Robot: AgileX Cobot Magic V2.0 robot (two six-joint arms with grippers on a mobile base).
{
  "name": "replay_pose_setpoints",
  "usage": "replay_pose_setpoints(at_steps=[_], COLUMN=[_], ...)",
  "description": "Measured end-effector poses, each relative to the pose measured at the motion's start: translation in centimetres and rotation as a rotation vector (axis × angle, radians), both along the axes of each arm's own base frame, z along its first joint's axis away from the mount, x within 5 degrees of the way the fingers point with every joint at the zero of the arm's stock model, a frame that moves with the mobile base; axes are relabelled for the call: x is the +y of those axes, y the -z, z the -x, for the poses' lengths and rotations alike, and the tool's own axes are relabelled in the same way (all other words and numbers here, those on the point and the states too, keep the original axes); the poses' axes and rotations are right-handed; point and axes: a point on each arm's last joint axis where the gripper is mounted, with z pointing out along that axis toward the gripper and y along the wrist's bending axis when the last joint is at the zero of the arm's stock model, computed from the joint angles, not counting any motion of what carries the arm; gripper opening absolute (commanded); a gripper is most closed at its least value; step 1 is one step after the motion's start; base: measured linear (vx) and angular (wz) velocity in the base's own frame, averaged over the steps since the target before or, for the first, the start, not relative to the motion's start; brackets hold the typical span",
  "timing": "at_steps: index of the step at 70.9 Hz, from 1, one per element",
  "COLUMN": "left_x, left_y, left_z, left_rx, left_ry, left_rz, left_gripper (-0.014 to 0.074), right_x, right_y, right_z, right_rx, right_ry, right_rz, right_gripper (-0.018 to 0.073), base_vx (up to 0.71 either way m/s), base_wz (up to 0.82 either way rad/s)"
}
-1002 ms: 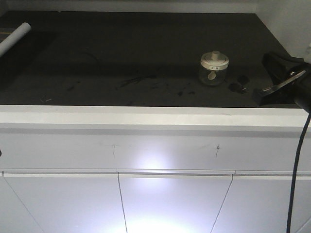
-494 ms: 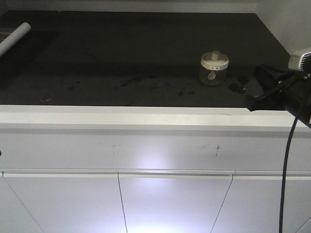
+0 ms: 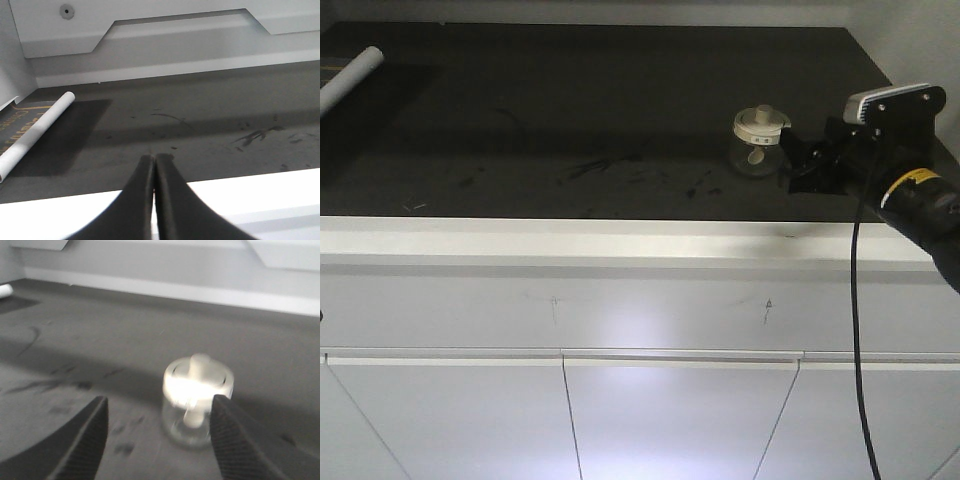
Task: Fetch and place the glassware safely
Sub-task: 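Reach the right gripper down over the cream lid of the glass jar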
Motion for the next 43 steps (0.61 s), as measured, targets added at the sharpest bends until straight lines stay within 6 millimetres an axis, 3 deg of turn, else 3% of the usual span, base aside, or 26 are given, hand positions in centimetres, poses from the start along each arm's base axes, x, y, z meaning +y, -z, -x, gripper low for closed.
replay_pose_setpoints(at_steps=[19, 43], left_x=[0.0, 0.0], left_y=[0.0, 0.0], left_z=[0.0, 0.0], left_rx=[0.000, 0.000], left_ry=[0.000, 0.000], left_rz=[0.000, 0.000], left_gripper=[-0.0007, -0.0007], right_x=[0.2, 0.4], right_y=[0.0, 2.2], right_z=[-6.6, -13.1], right_rx=[-0.066, -0.112], right_ry=[0.007, 0.008], right_rz=[-0.015, -0.017], right_gripper=[0.0447, 0.0447], base_vx=[0.00, 0.00], base_wz=[0.00, 0.00])
